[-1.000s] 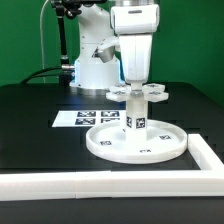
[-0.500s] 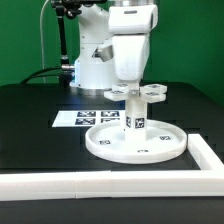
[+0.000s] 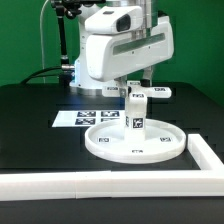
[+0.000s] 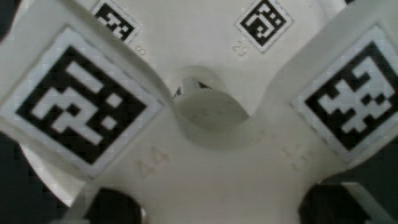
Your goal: Assemble round table
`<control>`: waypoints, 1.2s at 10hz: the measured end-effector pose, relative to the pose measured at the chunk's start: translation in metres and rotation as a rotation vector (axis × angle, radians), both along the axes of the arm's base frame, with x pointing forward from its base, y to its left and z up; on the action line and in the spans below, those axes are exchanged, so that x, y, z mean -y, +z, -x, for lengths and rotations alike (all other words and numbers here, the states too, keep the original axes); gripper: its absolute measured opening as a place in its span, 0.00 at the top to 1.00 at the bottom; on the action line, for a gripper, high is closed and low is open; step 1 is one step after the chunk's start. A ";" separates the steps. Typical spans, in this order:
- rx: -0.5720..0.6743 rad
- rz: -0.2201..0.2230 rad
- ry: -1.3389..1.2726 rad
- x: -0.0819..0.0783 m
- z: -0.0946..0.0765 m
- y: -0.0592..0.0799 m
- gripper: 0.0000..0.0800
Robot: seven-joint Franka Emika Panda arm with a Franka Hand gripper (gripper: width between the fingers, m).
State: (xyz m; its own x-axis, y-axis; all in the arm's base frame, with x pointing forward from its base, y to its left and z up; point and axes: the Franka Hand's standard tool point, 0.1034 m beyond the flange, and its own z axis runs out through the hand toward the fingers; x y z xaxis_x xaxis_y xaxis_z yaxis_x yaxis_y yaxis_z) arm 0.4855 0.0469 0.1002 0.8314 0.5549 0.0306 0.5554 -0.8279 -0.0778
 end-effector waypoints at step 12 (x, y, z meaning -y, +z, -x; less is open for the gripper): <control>-0.052 -0.057 -1.063 0.000 -0.002 0.000 0.44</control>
Offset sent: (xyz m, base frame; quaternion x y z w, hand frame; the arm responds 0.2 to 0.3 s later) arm 0.0000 0.0000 0.0000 0.0000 0.0000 0.1938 0.9810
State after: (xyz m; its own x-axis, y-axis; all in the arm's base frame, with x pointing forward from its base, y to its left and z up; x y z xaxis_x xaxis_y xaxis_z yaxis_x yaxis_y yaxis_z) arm 0.4873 0.0466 0.1003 0.8890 -0.4575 -0.0160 -0.4553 -0.8801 -0.1347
